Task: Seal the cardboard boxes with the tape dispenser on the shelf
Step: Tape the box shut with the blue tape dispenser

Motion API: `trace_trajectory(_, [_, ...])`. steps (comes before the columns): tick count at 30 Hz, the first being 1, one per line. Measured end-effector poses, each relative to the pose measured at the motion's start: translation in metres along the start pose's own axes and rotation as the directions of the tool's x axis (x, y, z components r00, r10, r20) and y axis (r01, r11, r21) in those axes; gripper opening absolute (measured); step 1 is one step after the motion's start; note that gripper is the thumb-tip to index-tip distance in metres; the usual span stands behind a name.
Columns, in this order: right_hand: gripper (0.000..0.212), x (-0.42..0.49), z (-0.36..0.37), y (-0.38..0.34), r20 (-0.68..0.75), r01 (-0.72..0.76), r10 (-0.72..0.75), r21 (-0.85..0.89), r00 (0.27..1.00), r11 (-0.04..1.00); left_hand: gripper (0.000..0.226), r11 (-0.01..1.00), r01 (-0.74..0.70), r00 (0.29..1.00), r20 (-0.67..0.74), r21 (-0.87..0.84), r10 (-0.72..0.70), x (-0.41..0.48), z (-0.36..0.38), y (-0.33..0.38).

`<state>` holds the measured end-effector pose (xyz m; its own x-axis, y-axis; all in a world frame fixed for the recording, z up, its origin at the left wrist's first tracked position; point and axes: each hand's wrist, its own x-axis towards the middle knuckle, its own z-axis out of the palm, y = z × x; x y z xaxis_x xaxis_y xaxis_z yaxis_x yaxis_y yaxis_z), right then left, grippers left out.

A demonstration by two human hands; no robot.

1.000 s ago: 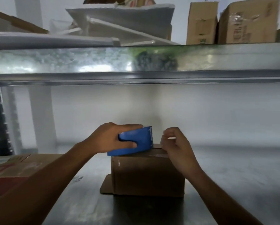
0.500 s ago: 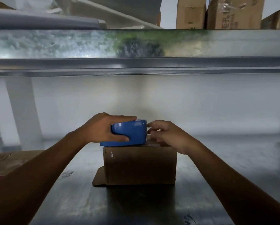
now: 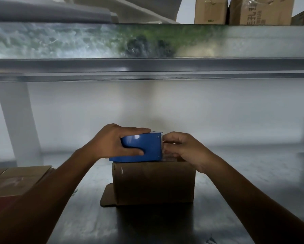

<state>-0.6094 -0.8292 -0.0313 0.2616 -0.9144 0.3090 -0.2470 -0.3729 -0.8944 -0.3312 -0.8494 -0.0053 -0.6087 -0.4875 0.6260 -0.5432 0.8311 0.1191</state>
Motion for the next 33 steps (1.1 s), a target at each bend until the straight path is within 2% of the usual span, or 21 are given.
trace_trajectory(8, [0.012,-0.004,-0.005,0.003,-0.069,0.022,-0.023,-0.003,0.997,1.000,0.071,0.998,-0.049,0.998,-0.050,-0.029,0.048,0.008,0.000,-0.015])
trace_trajectory(12, [0.025,-0.001,-0.022,-0.006,0.043,-0.079,0.074,0.114,0.996,0.990,0.070,0.990,-0.096,0.994,-0.053,-0.107,0.091,0.017,0.009,-0.008])
trace_trajectory(18, [0.034,0.005,-0.015,-0.012,0.148,0.001,0.022,-0.156,0.989,0.988,0.066,0.981,-0.120,0.975,-0.205,-0.154,0.087,0.010,0.022,-0.002])
trace_trajectory(25, [0.030,0.021,-0.020,0.001,0.144,-0.036,0.045,-0.067,0.989,0.997,0.060,0.984,-0.125,0.969,-0.229,-0.124,0.095,0.013,0.026,0.000])
trace_trajectory(30, [0.060,0.029,-0.024,0.005,0.163,-0.061,0.070,-0.061,0.984,0.996,0.058,0.989,-0.092,0.970,-0.234,-0.112,0.064,0.008,0.027,0.004])
trace_trajectory(33, [0.046,0.033,-0.026,0.004,0.226,-0.040,0.052,-0.057,0.973,0.998,0.059,0.988,-0.097,0.968,-0.243,-0.120,0.066,0.009,0.028,0.006])
